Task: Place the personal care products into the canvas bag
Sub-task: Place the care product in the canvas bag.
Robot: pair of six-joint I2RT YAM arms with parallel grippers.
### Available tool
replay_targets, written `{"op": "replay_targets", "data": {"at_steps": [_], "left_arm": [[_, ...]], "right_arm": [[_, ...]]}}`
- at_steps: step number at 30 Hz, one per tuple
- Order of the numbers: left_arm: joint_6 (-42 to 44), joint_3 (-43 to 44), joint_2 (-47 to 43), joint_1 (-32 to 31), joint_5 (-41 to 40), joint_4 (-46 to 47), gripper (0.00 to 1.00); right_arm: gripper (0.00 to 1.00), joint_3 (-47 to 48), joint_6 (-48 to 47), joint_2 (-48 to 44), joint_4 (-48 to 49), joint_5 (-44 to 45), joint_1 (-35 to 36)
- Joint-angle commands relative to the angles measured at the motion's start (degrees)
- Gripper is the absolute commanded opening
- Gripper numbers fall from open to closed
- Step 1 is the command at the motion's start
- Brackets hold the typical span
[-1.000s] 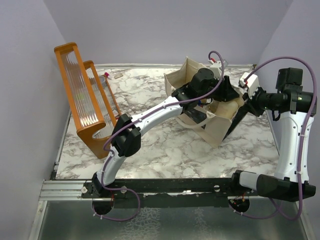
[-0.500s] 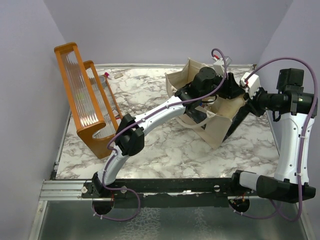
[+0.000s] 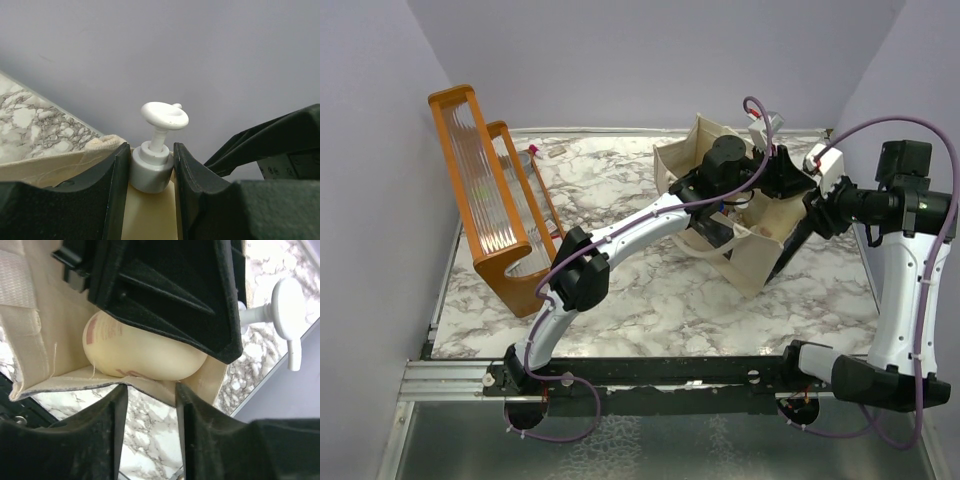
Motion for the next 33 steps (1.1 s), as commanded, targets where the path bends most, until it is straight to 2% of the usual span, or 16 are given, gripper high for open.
{"op": "replay_targets", "data": {"at_steps": [1,4,10,13,18,24,33], "left_arm": [[-3.36,0.97,-5.27,-1.20,2.95,9.51,0.00],[-3.41,0.71,-5.74,-1.18,3.49,9.57,0.00],[-3.33,1.42,-6.59,-0.71,4.32,9.59,0.00],[-4.23,1.82,-6.84,-0.40,4.36,9.59,0.00],[-6.19,1.78,-7.22,-0.32,4.55,8.99,0.00],[-8.52,1.38,-7.56,-0.31,4.71,8.82,0.00],[-10.84,0.68,-8.17,-0.36,5.06,8.10,0.00]], "right_arm": [[0.51,-0.02,3.02,-3.54,3.25,-4.65,-0.12],[0.64,0.52,6.79,-3.96,4.80,-4.95,-0.12],[0.82,-1.70,17.51,-7.84,12.46,-3.29,-0.12],[0.88,-4.69,21.74,-9.74,16.76,-2.00,-0.12],[0.92,-11.00,26.10,-12.82,24.45,-1.10,-0.12],[0.92,-18.24,30.13,-15.36,33.55,2.33,-0.12],[0.91,-24.18,31.55,-18.20,40.18,7.16,-0.12]]}}
